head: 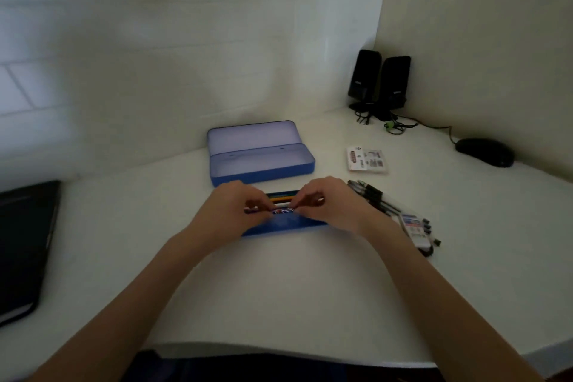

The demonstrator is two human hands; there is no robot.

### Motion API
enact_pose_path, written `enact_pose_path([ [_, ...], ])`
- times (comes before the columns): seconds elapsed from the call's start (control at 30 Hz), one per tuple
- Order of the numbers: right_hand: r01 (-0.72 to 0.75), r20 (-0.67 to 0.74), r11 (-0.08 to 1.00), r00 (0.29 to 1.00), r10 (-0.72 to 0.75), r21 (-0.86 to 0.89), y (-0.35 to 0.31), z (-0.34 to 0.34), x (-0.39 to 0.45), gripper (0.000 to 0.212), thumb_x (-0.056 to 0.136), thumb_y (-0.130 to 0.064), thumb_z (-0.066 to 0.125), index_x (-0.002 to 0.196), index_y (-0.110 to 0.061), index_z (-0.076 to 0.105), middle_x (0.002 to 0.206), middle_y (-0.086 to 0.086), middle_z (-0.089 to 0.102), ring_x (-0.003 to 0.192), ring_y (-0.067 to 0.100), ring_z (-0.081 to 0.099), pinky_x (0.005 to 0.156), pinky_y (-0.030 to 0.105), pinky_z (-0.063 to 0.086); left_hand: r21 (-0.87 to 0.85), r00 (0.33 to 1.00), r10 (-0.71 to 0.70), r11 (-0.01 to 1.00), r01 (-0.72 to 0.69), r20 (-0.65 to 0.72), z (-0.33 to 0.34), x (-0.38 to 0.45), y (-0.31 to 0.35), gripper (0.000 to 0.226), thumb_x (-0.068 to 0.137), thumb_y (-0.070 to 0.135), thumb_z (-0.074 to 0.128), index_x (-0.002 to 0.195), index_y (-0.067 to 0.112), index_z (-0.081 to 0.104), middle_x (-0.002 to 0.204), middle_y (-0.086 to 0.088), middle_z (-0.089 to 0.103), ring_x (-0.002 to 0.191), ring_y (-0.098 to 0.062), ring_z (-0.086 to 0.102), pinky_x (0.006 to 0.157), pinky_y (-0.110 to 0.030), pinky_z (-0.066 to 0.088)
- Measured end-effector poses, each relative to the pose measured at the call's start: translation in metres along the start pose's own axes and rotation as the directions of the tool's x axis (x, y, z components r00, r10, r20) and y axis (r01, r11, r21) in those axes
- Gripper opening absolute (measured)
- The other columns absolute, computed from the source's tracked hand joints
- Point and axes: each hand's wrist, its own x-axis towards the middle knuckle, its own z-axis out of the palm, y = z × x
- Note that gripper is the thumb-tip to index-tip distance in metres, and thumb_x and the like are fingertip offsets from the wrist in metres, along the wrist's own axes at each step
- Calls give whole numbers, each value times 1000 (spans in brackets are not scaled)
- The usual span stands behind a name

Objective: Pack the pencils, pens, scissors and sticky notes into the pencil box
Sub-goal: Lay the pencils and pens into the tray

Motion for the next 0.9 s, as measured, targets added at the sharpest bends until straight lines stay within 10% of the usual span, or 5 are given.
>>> enact_pose_path([
  [0.4,-19,-134,986,991,-4,-168,-4,17,4,4,78,-18,72,83,-18,73,83,-6,61,79,10,56,77,23,48,85,984,107,992,-96,-141,4,-9,-17,16,74,11,71,86,21,75,87,2,71,79,-21,57,68,-38,50],
  [0.9,-133,-220,909,974,47,-396,-7,19,3,10,85,-29,62,91,-26,70,94,-3,64,86,13,56,76,35,50,-60,988,-151,987,152,19,-11,4,-17,8,77,18,71,82,24,75,71,12,59,74,-15,58,71,-31,48],
])
